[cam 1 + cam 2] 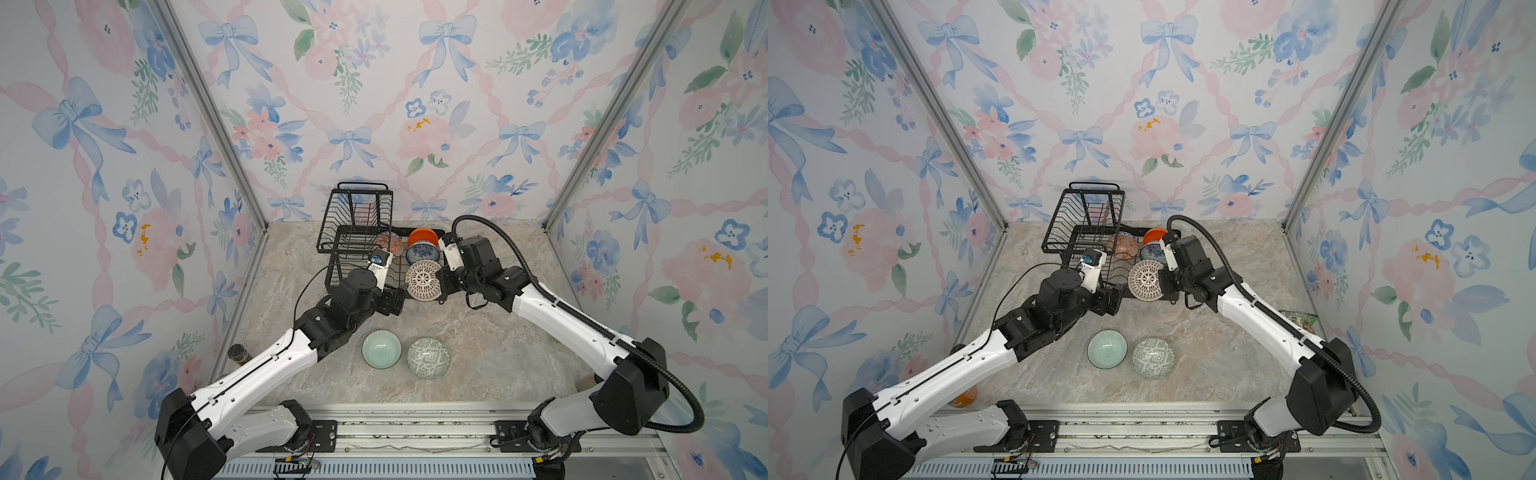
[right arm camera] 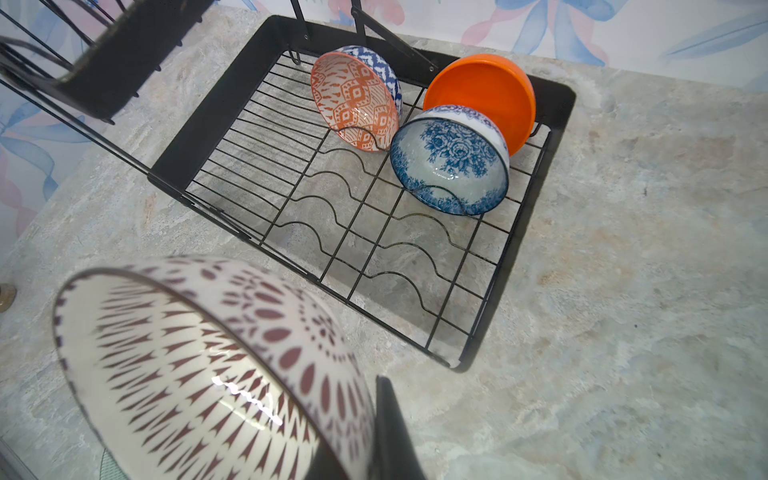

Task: Load the bowls into the dish rack
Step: 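Close the right gripper on the bowl rim while the left gripper releases and withdraws, then carry the white maroon-patterned bowl into the rack with the right gripper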

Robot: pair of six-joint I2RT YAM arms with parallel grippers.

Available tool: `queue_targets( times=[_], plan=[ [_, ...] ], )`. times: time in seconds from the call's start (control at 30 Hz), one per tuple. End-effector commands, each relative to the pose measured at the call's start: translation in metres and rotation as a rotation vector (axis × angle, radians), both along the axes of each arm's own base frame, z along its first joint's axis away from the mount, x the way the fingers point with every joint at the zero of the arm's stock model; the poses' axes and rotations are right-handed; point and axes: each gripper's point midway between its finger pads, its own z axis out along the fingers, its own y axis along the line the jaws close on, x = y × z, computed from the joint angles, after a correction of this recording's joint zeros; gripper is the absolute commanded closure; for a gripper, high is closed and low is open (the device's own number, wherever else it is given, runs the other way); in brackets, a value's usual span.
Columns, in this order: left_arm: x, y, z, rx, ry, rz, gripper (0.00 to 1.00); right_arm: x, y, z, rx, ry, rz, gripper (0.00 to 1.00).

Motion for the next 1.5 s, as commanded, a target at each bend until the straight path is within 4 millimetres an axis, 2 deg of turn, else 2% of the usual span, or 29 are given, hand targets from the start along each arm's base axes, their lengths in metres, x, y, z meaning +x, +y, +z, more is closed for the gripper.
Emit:
queue_targets(
  times=[0.0,0.1,0.3,0.43,0.5,0.6,0.73,1.03,1.47],
  plan=[
    [-0.001,0.019,-0.002,-0.021,0.002,0.048,0.02,0.017,0.005,0.028,0.018,-0.116,0.010,1.00],
    [-0.004,0.032,-0.005,-0.034,0.007,0.072,0.02,0.022,0.007,0.026,-0.005,-0.144,0.027,1.00],
    [-0.007,0.062,-0.023,-0.044,0.024,0.127,0.02,0.040,0.010,0.027,-0.042,-0.279,0.038,1.00],
    [-0.008,0.071,-0.024,-0.054,0.023,0.135,0.02,0.058,0.013,0.031,-0.061,-0.399,0.017,1.00],
    [-0.010,0.076,-0.039,-0.041,0.047,0.144,0.02,0.071,0.011,0.034,-0.070,-0.466,-0.035,1.00],
    [-0.009,0.082,-0.046,-0.045,0.064,0.152,0.02,0.089,0.012,0.037,-0.054,-0.548,-0.103,1.00],
    [-0.011,0.087,-0.052,-0.049,0.075,0.156,0.02,0.108,0.023,0.033,-0.070,-0.634,-0.146,1.00],
    [-0.008,0.093,-0.058,-0.063,0.096,0.165,0.02,0.129,0.053,0.021,-0.105,-0.704,-0.182,1.00],
    [-0.002,0.093,-0.061,-0.069,0.110,0.158,0.02,0.150,0.068,-0.010,-0.173,-0.688,-0.171,1.00]
  ],
)
